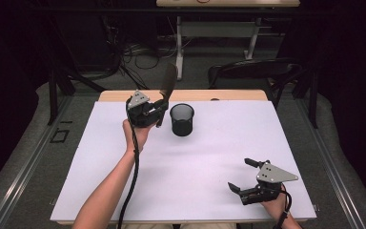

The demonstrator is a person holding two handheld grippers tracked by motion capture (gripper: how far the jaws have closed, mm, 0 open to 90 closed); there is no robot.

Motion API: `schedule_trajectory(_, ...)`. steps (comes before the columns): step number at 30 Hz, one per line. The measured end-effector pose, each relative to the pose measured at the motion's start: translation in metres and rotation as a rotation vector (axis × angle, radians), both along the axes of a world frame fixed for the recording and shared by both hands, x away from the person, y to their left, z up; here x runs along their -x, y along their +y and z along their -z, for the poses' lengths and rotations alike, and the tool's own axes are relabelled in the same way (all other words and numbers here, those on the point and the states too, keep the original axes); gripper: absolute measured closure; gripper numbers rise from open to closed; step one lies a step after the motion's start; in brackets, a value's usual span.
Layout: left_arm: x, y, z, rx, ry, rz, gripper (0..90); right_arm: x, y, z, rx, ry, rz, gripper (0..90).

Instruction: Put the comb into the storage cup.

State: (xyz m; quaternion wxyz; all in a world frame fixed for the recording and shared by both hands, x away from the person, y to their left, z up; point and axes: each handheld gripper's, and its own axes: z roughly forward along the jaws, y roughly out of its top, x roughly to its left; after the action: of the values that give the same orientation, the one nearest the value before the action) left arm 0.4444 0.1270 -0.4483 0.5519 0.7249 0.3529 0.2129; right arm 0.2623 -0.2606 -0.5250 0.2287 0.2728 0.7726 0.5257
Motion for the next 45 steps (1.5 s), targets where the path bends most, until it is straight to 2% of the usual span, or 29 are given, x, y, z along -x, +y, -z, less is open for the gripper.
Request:
schedule_trajectory(22,-0.009,-0.009,-0.012,0.008,-0.017,-0.003,72.6,0.0,-0.001,0.0,0.007,-0.002,-0.001,0.5)
schedule_trajectory(36,-0.014,-0.013,-0.014,0.017,-0.018,-0.008,72.6,0.0,-0.001,0.0,0.003,-0.002,0.001,0.5)
schedule_trajectory(45,-0.017,-0.016,-0.012,0.042,-0.025,-0.017,72.6,0.0,-0.001,0.0,0.002,-0.002,0.001,0.5)
